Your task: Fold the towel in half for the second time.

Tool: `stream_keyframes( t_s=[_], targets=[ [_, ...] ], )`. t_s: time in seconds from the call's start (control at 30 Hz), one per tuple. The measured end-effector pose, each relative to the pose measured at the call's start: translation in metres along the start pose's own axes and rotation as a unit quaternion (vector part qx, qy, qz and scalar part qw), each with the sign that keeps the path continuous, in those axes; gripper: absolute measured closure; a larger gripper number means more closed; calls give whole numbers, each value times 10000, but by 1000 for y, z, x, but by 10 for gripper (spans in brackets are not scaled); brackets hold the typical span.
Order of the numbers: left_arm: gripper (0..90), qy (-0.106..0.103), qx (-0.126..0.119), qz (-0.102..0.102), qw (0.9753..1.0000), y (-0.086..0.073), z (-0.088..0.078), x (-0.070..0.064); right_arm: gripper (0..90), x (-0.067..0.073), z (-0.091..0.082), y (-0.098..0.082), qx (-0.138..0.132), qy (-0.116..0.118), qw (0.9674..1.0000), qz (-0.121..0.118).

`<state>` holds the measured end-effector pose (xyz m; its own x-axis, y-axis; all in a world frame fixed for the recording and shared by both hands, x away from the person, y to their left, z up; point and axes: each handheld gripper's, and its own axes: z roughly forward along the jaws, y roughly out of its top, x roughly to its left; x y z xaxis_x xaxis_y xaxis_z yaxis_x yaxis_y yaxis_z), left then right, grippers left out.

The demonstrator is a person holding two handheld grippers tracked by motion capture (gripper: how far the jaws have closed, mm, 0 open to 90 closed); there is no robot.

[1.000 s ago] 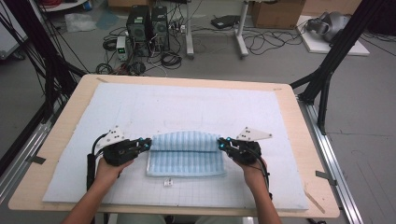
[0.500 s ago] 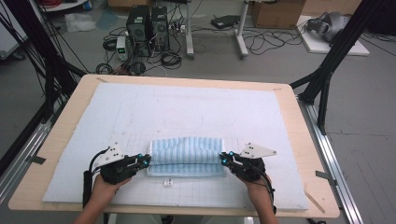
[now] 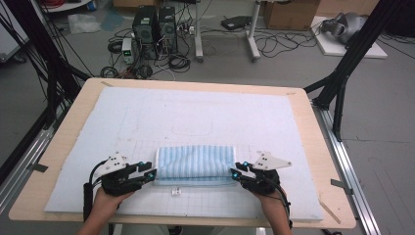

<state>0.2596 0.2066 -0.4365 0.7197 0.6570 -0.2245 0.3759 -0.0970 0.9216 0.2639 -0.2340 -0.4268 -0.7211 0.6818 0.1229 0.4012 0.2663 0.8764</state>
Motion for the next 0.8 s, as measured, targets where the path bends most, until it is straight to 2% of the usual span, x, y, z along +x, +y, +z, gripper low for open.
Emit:
stream_keyframes(
  t_s=[0.03, 0.1, 0.13, 0.23, 0.3, 0.4, 0.47, 0.63, 0.67, 0.8],
  targets=[
    [536, 49, -66, 10, 10000, 3, 1, 0, 548, -1, -3, 3, -156, 13, 9998, 113],
    [528, 41, -94, 36, 9999, 9, 5, 0, 540, -1, -6, 9, -339, -127, 9993, 68],
    [529, 56, -76, 65, 9999, 11, 8, 0, 542, 0, -5, 11, -327, -184, 9993, 53],
    [565, 97, 99, 34, 9999, 14, 21, 2, 551, 4, 7, 13, -123, -325, 9994, -66],
    [605, 147, 382, 2, 9992, 12, 30, 2, 551, 4, 19, 13, -13, -312, 9994, -112],
    [663, 167, 880, -12, 9960, 7, 42, -1, 551, 6, 35, 12, 274, -301, 9990, -196],
    [669, 229, 1125, 104, 9933, 2, 45, -4, 547, 9, 40, 9, 477, -278, 9980, -309],
    [668, 384, 1281, 316, 9905, -1, 43, -7, 532, 16, 44, 1, 944, -236, 9926, -724],
    [668, 385, 1276, 288, 9907, -2, 42, -7, 528, 17, 43, -1, 943, -228, 9923, -776],
    [667, 424, 1317, 384, 9896, -4, 37, -8, 516, 19, 39, -3, 1032, -252, 9904, -890]
  ],
)
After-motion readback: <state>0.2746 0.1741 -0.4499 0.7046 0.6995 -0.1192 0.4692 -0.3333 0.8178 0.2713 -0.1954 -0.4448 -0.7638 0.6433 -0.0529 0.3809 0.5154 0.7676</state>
